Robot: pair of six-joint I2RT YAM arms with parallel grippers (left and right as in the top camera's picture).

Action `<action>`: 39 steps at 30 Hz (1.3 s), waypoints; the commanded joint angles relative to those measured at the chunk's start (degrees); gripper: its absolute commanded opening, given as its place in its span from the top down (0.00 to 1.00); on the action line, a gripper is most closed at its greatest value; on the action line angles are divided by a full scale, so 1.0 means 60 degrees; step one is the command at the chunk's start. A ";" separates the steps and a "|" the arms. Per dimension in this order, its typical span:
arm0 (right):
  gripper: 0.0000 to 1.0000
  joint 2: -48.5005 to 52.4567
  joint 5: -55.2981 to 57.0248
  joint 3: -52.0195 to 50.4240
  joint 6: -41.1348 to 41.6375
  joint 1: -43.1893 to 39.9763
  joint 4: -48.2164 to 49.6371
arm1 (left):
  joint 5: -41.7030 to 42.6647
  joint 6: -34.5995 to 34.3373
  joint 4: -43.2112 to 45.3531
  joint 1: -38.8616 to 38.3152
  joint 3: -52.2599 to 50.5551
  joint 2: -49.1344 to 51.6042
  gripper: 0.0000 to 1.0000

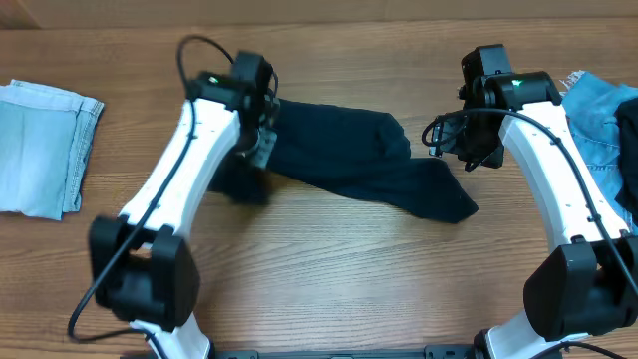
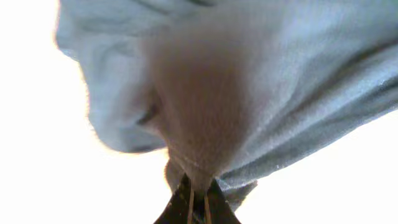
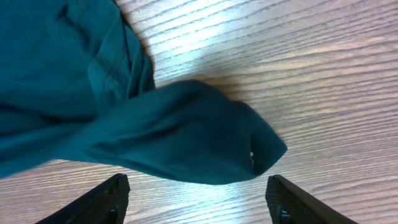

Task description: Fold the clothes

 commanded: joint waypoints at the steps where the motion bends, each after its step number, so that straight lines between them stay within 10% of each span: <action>1: 0.25 -0.0106 0.0157 0.0040 0.0007 0.0025 0.0040 | -0.0444 -0.0251 -0.0692 0.0066 0.1064 -0.0991 0.96; 32: 0.16 0.2554 -0.4681 0.0036 -0.2506 0.0047 0.3315 | 0.2397 -0.0710 -0.4175 0.0178 0.1096 -0.1963 0.93; 35: 0.27 0.2677 -0.5654 0.0036 -0.2499 0.0208 0.4204 | 0.2353 -0.0707 -0.4175 0.0178 0.1096 -0.1963 0.92; 39: 0.69 0.3231 -0.5512 0.0036 -0.2495 0.0758 0.4725 | 0.2353 -0.0710 -0.4175 0.0178 0.1096 -0.1963 0.91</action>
